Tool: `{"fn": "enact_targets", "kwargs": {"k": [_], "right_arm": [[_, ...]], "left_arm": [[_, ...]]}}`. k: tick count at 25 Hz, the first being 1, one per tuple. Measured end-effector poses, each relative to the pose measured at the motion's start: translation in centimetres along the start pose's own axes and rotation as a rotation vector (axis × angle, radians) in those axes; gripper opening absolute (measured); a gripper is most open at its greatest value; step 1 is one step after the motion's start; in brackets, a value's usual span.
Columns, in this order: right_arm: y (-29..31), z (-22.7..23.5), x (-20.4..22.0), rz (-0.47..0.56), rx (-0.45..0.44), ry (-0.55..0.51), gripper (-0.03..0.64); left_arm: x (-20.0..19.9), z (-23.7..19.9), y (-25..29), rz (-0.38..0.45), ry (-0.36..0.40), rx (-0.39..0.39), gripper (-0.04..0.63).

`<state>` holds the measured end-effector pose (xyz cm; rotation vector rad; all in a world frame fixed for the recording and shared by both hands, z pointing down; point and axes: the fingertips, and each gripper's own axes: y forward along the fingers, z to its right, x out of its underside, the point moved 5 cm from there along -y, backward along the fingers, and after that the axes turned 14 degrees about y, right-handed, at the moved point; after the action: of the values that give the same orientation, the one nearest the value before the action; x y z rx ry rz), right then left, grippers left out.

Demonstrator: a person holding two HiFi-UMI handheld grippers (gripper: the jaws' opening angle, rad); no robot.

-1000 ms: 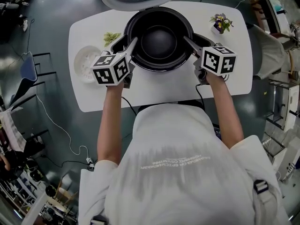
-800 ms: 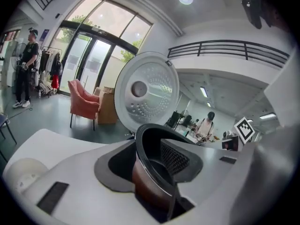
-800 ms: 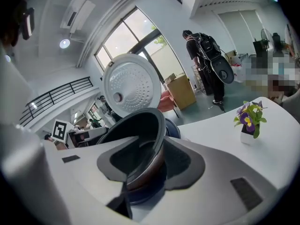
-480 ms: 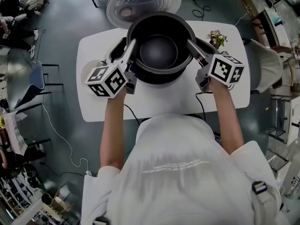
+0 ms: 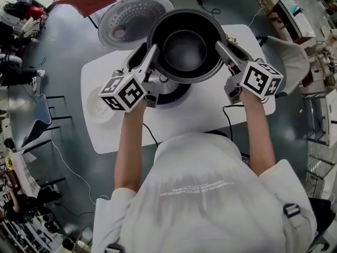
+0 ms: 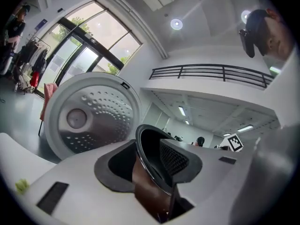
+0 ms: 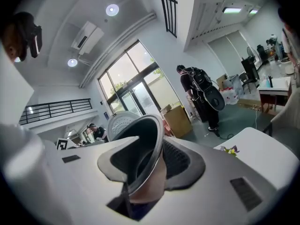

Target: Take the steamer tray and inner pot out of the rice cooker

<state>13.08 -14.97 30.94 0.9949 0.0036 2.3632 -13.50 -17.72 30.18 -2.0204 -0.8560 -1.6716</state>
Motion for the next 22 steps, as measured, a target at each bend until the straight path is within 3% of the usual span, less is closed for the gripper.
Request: {"fn": "enact_targets", "kwargs": {"k": [10, 15, 22], "right_arm": [[-8.5, 4.6, -3.0, 0.171, 0.144, 0.043, 0.150], [-12.1, 6.3, -2.5, 0.229, 0.220, 0.082, 0.150], [-17.5, 10.2, -2.5, 0.257, 0.286, 0.133, 0.150]], "left_arm": [[1.2, 7.2, 6.5, -0.053, -0.015, 0.228, 0.164], [2.8, 9.9, 8.2, -0.111, -0.038, 0.319, 0.164], [5.5, 15.1, 11.0, -0.167, -0.059, 0.390, 0.164]]}}
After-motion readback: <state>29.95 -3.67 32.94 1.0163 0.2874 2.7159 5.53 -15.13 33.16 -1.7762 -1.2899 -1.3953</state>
